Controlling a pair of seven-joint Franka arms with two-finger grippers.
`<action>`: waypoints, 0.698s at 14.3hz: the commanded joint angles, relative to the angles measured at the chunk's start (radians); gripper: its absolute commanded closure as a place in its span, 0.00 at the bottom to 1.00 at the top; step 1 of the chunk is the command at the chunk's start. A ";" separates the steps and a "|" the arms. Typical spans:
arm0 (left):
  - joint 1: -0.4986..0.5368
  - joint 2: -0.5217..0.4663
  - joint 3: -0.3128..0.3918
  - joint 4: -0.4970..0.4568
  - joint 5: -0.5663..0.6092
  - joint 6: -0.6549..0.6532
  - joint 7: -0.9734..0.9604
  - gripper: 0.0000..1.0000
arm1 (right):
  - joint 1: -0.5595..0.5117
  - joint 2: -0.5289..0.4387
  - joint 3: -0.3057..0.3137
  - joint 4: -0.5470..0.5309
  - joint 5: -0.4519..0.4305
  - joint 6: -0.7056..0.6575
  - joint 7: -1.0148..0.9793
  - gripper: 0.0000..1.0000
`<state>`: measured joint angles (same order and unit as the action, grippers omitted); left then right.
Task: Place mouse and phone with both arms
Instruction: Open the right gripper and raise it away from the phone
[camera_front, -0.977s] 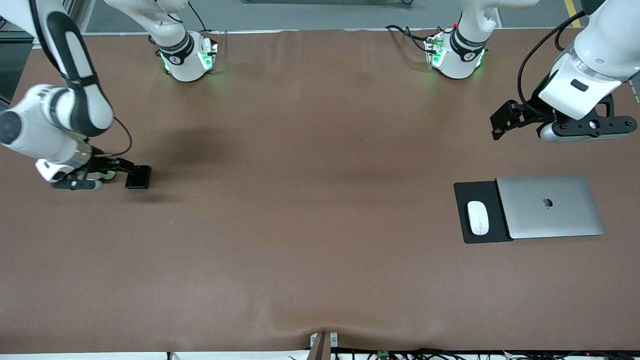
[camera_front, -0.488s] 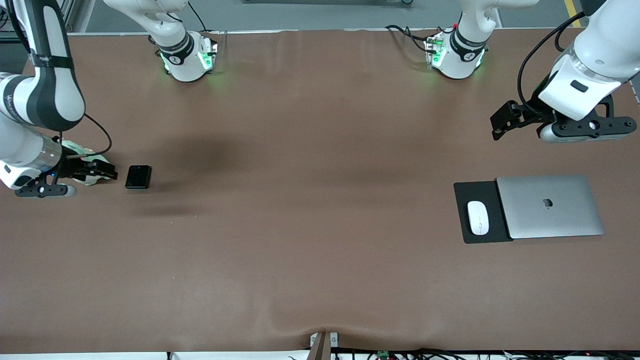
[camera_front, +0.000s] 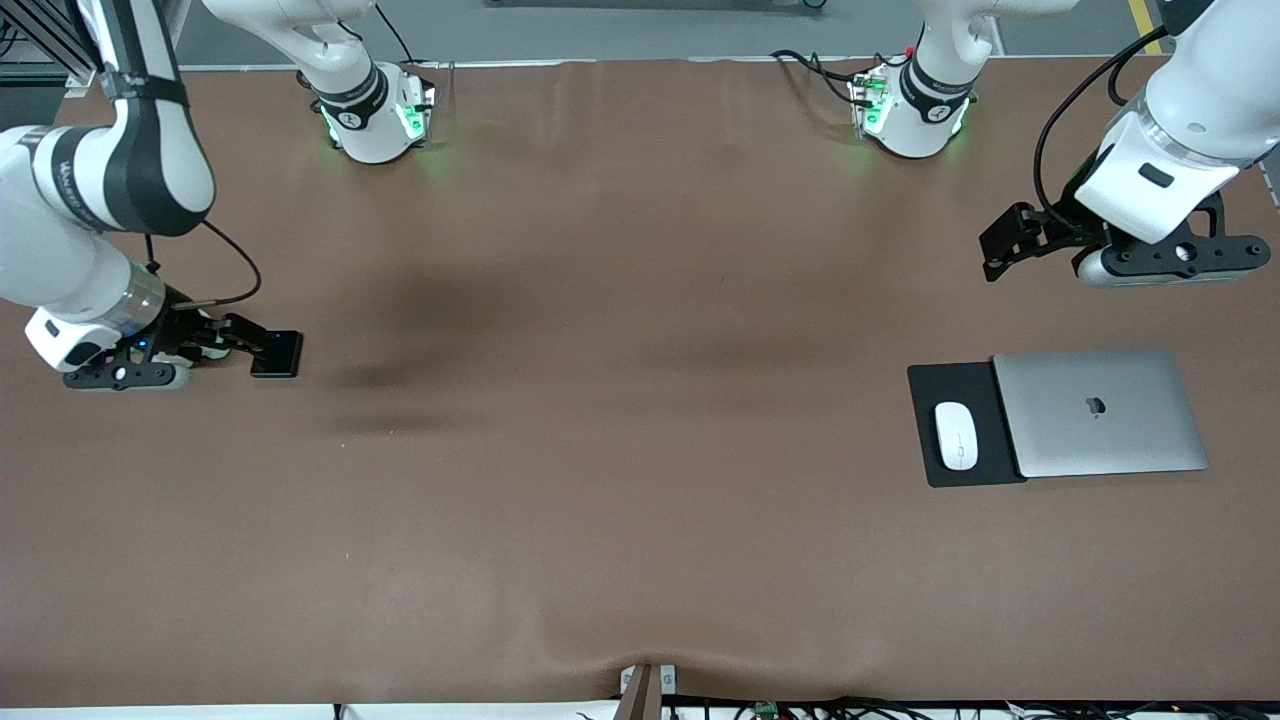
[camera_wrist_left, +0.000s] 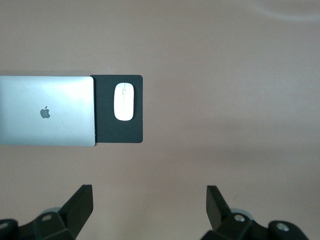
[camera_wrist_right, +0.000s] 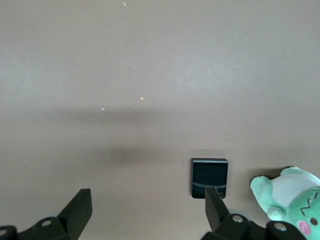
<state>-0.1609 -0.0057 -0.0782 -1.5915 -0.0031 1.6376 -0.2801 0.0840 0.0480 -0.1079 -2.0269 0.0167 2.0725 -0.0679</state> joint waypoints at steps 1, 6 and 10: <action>0.000 0.000 0.005 0.005 -0.014 -0.008 0.019 0.00 | 0.060 -0.060 -0.003 0.010 -0.079 -0.018 0.072 0.00; -0.002 0.000 0.005 0.005 -0.011 -0.008 0.019 0.00 | 0.083 -0.054 -0.001 0.249 -0.077 -0.276 0.109 0.00; -0.002 -0.002 0.005 0.004 -0.011 -0.012 0.019 0.00 | 0.059 -0.051 -0.009 0.388 -0.060 -0.426 0.071 0.00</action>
<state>-0.1613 -0.0054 -0.0782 -1.5921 -0.0031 1.6376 -0.2800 0.1598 -0.0124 -0.1136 -1.7033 -0.0395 1.7157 0.0155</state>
